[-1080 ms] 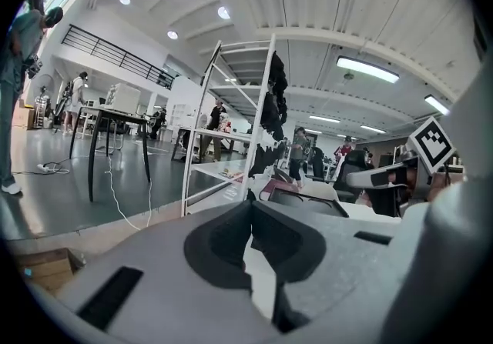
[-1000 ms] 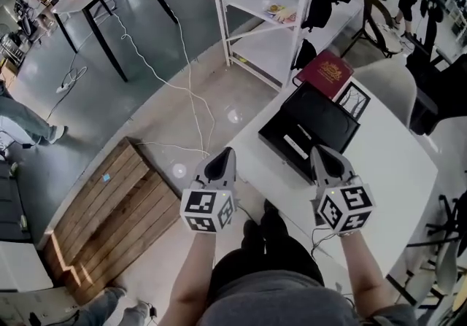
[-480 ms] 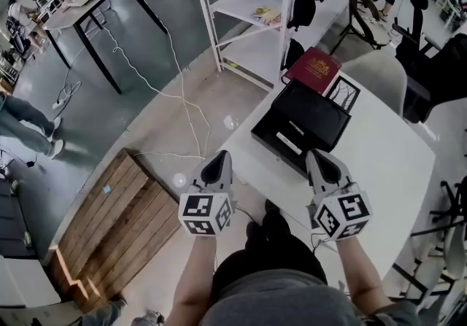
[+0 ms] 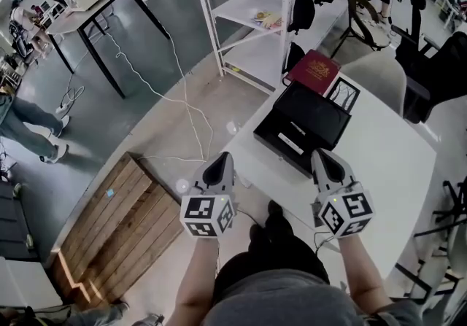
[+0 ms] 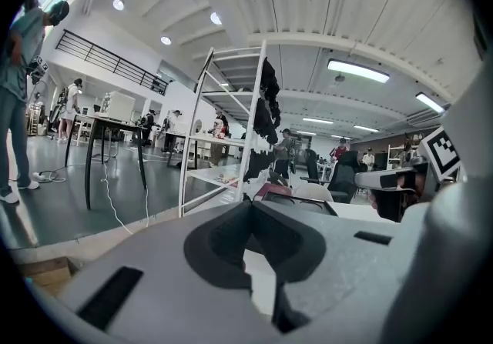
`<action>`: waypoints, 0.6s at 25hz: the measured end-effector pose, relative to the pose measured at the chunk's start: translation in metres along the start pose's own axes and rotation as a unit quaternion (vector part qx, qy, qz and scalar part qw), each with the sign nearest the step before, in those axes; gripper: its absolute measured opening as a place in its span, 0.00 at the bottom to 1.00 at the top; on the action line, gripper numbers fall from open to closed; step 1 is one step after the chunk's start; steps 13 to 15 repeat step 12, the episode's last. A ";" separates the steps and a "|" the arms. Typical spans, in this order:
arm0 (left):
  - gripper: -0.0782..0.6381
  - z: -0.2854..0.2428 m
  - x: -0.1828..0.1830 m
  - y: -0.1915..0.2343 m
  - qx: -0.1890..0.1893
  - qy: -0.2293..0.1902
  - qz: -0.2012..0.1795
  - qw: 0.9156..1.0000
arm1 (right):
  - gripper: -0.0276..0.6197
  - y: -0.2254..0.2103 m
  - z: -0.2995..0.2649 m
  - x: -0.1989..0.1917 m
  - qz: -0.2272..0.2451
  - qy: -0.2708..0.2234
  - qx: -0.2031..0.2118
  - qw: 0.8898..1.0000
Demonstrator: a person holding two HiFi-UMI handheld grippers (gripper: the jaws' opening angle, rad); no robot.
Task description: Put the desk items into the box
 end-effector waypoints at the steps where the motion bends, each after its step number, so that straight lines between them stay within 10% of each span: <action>1: 0.12 0.000 0.001 0.000 0.000 -0.001 0.000 1.000 | 0.05 0.000 0.000 0.000 -0.002 0.000 -0.001 1.000; 15: 0.12 0.004 0.001 -0.002 -0.006 -0.002 -0.003 1.000 | 0.05 0.001 0.003 -0.001 -0.013 -0.001 0.002 1.000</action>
Point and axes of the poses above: the fingertips, and each gripper's own axes: z backward along the fingers, y to its left, x out of its top, the point moved 8 cm from there along z, backward along the fingers
